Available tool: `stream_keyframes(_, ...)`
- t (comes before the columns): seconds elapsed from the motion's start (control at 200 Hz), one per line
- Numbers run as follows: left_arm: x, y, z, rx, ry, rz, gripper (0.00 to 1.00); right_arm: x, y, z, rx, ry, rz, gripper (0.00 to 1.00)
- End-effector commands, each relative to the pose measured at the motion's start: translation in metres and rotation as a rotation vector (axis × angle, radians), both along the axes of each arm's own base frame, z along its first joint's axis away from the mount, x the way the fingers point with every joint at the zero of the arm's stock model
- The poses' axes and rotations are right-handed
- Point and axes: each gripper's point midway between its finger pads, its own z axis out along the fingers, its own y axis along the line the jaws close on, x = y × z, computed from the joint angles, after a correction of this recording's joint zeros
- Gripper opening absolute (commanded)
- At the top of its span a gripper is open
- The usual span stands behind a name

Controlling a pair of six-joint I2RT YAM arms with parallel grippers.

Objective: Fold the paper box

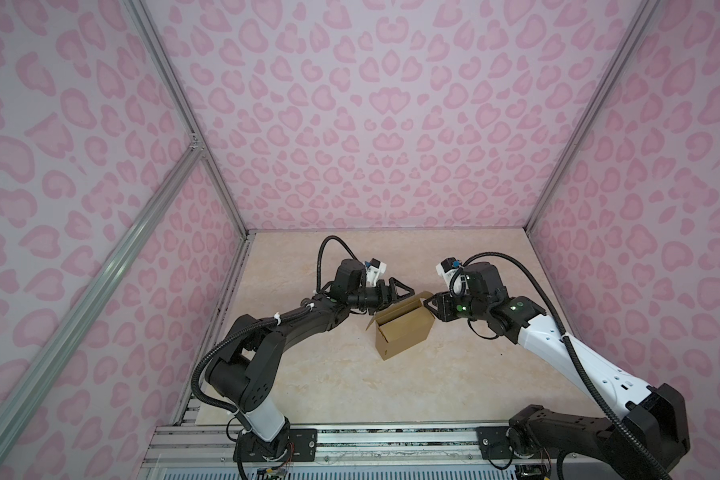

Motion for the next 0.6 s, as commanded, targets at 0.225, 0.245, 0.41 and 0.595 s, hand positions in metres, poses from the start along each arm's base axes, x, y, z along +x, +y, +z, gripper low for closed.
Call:
stream_keyframes(0.225,0.003,-0.007,0.009,-0.029,-0.026,-0.018,0.86,-0.034,-0.019,0.0,-0.018,0.045,-0.071,0.33)
stream_keyframes(0.245,0.003,-0.007,0.009,-0.03,-0.027,-0.019,0.86,-0.037,-0.019,-0.002,-0.02,0.048,-0.075,0.33)
stream_keyframes(0.41,0.004,-0.007,0.009,-0.03,-0.025,-0.018,0.86,-0.062,-0.005,-0.017,-0.015,0.076,-0.06,0.31)
stream_keyframes(0.595,0.004,-0.007,0.007,-0.03,-0.023,-0.018,0.86,-0.07,0.014,-0.032,-0.002,0.102,-0.039,0.3)
